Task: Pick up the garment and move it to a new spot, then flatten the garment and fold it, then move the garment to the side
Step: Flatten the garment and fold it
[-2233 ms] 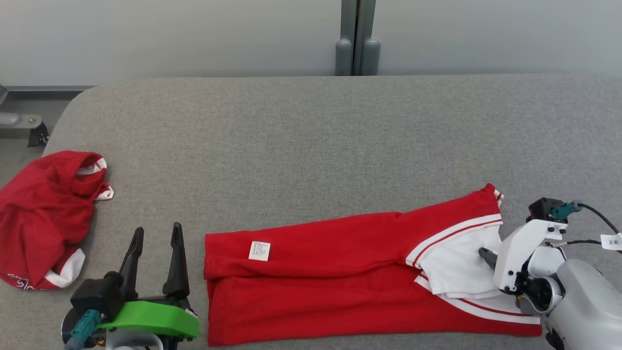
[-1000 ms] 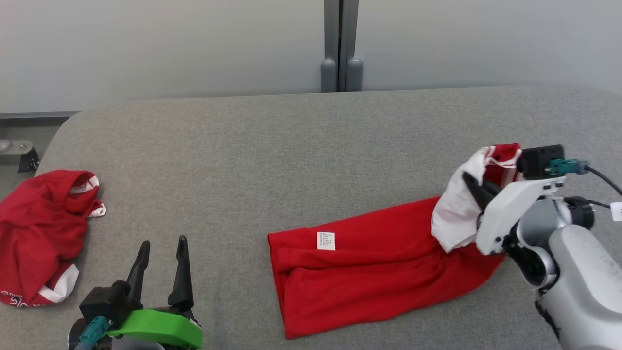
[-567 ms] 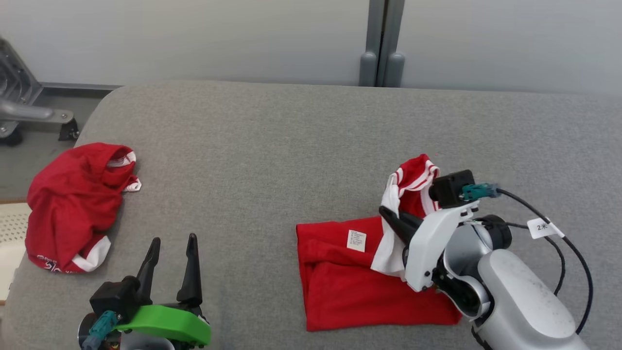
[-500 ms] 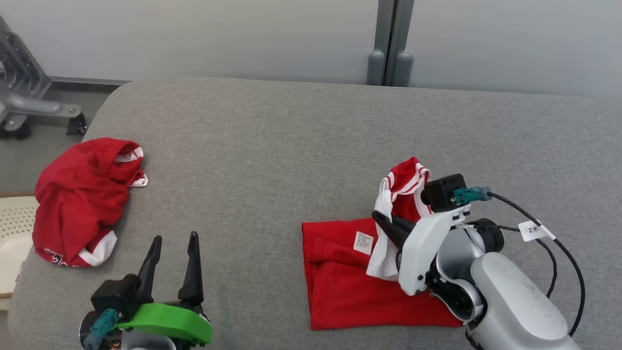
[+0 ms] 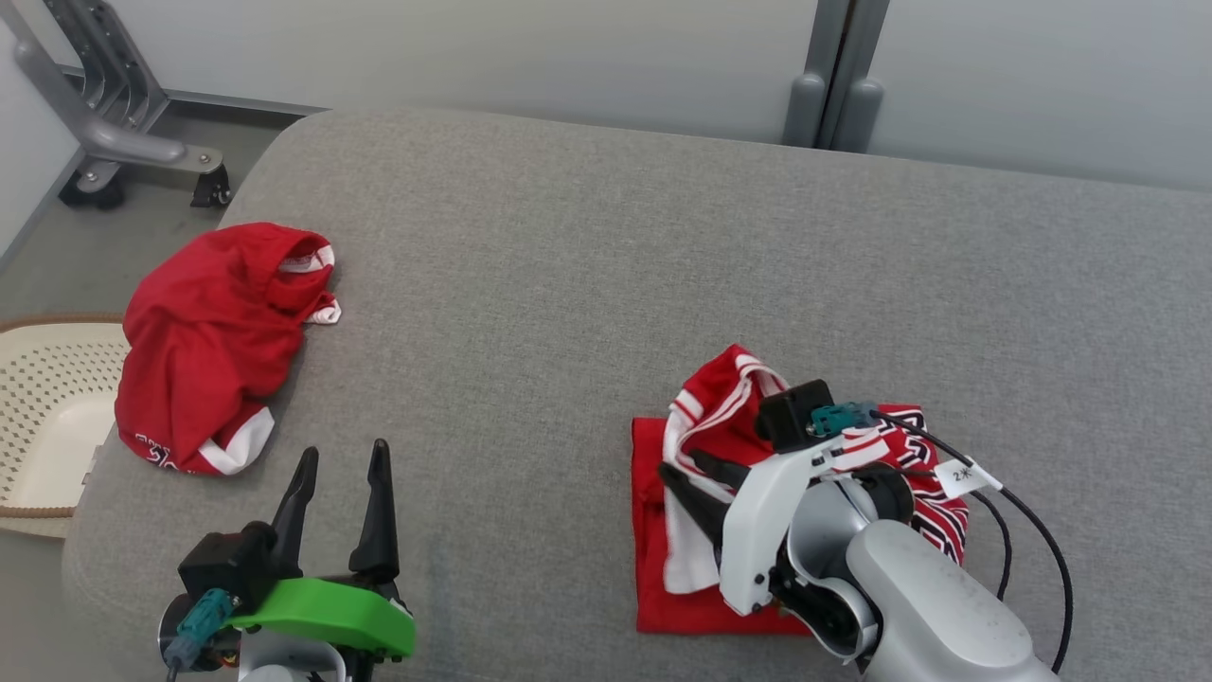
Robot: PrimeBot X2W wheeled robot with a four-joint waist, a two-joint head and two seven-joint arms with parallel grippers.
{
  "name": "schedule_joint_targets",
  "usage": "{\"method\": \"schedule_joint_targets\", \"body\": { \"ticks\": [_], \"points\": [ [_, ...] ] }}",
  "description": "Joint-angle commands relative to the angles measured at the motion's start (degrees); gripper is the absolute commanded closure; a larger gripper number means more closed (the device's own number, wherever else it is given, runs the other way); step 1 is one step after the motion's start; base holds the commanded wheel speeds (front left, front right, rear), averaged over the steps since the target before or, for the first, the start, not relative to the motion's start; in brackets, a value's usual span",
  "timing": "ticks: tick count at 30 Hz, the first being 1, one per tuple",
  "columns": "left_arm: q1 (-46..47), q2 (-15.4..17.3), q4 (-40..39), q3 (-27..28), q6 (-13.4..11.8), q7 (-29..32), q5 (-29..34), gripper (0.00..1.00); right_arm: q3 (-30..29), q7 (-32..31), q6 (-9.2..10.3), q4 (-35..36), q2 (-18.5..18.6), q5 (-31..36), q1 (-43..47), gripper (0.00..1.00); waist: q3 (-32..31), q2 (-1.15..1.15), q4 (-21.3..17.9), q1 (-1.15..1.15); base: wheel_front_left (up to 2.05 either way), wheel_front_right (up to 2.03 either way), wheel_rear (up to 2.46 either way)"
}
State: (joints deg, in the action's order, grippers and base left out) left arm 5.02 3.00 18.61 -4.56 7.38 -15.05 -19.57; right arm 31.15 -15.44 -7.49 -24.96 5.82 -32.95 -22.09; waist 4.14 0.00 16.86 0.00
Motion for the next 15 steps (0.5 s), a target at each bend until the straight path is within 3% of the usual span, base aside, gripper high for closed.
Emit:
{"method": "schedule_joint_targets", "body": {
  "ticks": [1,7,15],
  "points": [
    [0.92,-0.03,0.05,0.14,0.17,-0.15,0.16,0.0,0.87,0.89,0.0,-0.09,-0.46,-1.16,-0.99,0.0,-0.22,0.0,-0.5,0.0,0.0,0.0,0.0],
    [0.51,-0.04,0.18,0.48,0.17,-0.15,0.58,0.0,3.15,7.63,0.01,4.22,0.95,-5.8,-2.64,0.0,-0.96,0.0,-2.58,0.0,0.0,0.0,0.0],
    [-0.32,-0.04,0.3,0.68,0.18,-0.15,0.67,0.0,-0.24,16.55,0.0,14.63,7.7,-12.85,-1.95,0.0,-2.11,0.0,-5.65,0.0,0.0,0.0,0.0]
  ]
}}
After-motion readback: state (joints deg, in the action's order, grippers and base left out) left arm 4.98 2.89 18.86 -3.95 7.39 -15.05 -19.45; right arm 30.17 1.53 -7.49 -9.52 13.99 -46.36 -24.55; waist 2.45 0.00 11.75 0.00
